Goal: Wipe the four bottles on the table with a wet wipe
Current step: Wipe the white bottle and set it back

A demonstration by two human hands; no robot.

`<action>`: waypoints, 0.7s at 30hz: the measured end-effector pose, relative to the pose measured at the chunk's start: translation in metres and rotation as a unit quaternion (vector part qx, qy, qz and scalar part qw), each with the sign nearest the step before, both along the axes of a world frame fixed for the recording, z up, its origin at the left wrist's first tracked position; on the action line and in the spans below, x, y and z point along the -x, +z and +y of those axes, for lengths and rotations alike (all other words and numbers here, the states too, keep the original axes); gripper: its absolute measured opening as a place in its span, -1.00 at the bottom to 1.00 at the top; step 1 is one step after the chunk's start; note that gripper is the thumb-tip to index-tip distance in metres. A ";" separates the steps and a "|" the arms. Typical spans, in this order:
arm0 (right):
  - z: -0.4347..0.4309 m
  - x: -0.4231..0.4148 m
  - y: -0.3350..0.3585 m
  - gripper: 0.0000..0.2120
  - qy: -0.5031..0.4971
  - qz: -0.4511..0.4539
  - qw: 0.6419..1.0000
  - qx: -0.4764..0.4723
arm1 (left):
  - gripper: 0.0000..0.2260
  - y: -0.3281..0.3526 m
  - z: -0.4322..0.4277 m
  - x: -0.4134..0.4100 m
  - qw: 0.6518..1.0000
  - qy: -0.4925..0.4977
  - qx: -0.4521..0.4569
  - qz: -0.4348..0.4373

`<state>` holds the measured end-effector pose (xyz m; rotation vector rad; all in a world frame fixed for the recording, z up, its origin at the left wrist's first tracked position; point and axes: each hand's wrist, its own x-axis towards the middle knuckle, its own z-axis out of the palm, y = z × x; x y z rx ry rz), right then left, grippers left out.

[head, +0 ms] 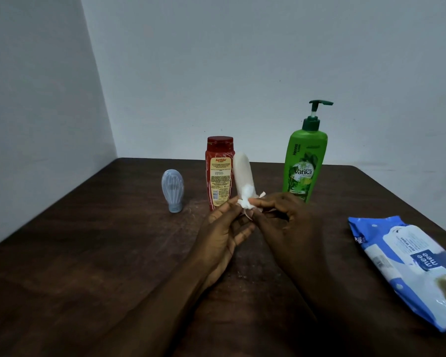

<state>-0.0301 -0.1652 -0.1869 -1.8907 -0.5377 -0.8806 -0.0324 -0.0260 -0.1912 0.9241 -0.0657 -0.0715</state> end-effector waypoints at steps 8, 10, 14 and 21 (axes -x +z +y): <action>0.001 0.001 -0.002 -0.82 0.026 0.086 0.993 -0.078 | -0.69 0.000 0.000 0.000 1.000 -0.010 -0.002 -0.025; 0.001 -0.001 -0.001 -0.85 0.047 0.131 0.984 -0.112 | -0.63 0.000 0.000 0.000 1.000 -0.013 -0.002 -0.021; -0.004 -0.007 0.001 -0.94 0.064 0.214 0.958 -0.178 | -0.57 0.000 -0.001 0.000 0.999 -0.025 0.010 -0.022; -0.004 -0.002 0.004 -0.89 0.095 0.222 0.949 -0.204 | -0.57 -0.001 -0.002 -0.002 0.999 -0.029 0.027 -0.023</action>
